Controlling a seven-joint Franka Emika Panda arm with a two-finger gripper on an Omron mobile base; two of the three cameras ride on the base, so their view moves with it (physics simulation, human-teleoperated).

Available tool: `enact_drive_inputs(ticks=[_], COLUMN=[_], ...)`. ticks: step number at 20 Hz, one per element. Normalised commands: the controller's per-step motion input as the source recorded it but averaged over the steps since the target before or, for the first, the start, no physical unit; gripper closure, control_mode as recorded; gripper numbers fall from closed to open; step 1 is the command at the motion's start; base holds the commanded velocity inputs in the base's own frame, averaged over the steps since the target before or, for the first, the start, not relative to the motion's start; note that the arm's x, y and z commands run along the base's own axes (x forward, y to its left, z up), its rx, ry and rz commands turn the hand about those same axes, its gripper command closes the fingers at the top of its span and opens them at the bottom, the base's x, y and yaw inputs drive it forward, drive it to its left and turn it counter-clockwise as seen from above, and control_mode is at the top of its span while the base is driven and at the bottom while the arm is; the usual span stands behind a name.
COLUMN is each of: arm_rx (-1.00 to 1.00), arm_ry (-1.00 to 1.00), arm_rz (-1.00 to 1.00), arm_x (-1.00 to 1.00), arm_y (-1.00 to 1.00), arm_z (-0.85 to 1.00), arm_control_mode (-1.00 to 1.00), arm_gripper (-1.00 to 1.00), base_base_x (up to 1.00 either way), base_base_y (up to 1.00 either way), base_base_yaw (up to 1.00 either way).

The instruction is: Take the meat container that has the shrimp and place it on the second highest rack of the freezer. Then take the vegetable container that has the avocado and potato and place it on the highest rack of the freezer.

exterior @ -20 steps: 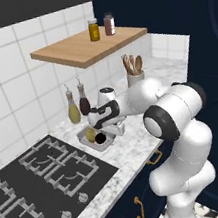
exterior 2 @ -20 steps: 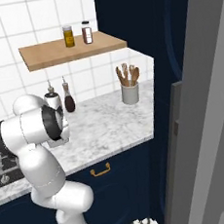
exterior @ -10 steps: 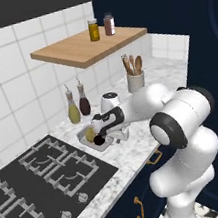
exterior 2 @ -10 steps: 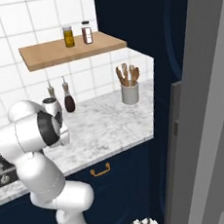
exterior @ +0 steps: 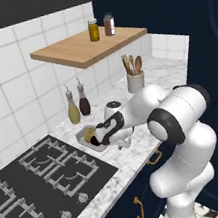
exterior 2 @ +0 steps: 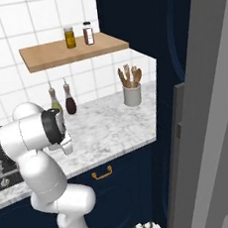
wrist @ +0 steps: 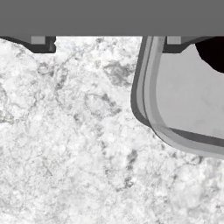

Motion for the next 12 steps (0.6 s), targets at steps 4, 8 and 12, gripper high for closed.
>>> enact_drive_inputs(ticks=[4, 8, 12], arm_rx=[0.0, 0.0, 0.0], arm_ry=[-0.02, -0.11, -0.17], arm_rz=[0.01, 0.01, 0.0], arm_x=[-0.23, -0.3, -0.34], arm_y=[0.0, 0.04, 0.01], arm_z=[-0.26, -0.05, 0.16], arm_control_mode=[-1.0, -1.0, -1.0], arm_gripper=[1.0, 1.0, 1.0], base_base_x=[0.0, 0.0, 0.0], base_base_y=[0.0, 0.0, 0.0], base_base_yaw=[0.0, 0.0, 0.0])
